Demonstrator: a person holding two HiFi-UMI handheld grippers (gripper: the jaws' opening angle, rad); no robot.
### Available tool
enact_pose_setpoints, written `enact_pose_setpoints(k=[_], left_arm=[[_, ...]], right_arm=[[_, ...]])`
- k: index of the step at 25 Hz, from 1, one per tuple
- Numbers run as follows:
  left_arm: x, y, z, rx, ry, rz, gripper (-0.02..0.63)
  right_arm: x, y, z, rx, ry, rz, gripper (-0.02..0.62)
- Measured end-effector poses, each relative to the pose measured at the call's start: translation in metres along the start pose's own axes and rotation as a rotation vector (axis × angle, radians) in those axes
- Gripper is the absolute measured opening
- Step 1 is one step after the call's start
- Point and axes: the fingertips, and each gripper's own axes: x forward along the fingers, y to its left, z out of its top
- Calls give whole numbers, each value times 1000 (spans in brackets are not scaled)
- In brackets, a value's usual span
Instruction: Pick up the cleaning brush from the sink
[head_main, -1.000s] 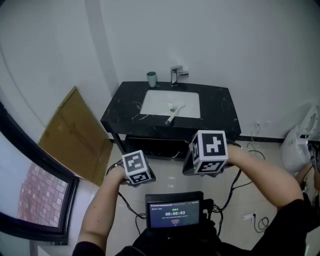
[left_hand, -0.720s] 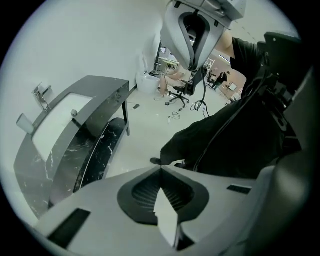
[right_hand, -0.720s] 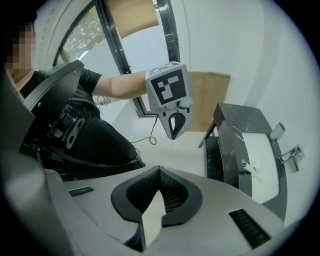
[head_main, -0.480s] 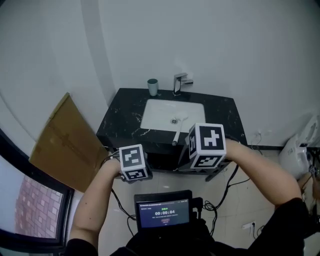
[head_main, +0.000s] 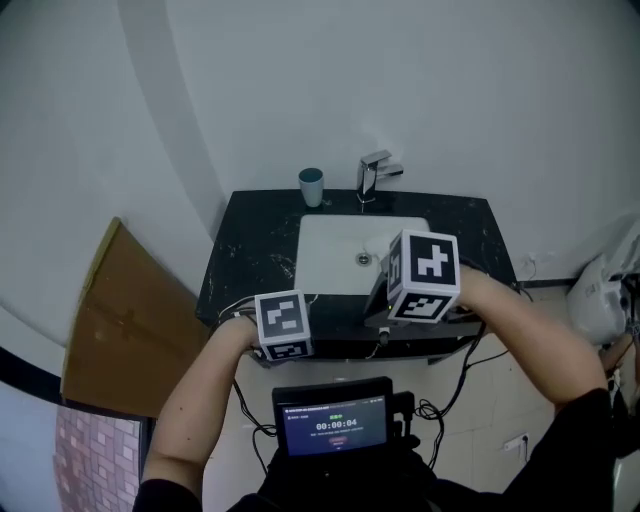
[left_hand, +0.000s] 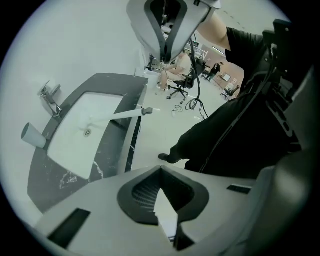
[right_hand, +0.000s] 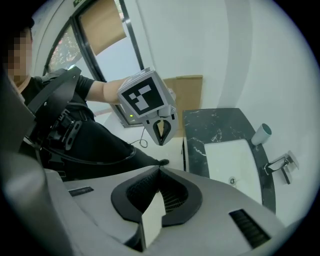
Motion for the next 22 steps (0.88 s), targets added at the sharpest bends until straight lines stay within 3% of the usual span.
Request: enact_pose_setpoints(k=[4,7,10,14,17,18,22], left_arm=[[-15,64,-32,135,56,-17,14],[-18,101,-49,243,105,-34,14],[-31,134,-49,283,86,-21,14],[-36,152,-42,343,39,-42,14],[-30,184,-32,338,-4,-10,14],[-26,195,-29,334,-6,5,14],[-9,231,-16,319,3,10,14]], right_arm=[[-1,-81,40,131,-62,-138,6],[3,-135,49,265,-86,-249,6],[4,-171,50,390,-129,-273,6],[15,-207,25,562,-153,-285,6],[25,-240,-1,694,-178,-310,6],[31,-249,-10,737,-181,-306,80],[57,-286,-57,918,-172,-342,95]])
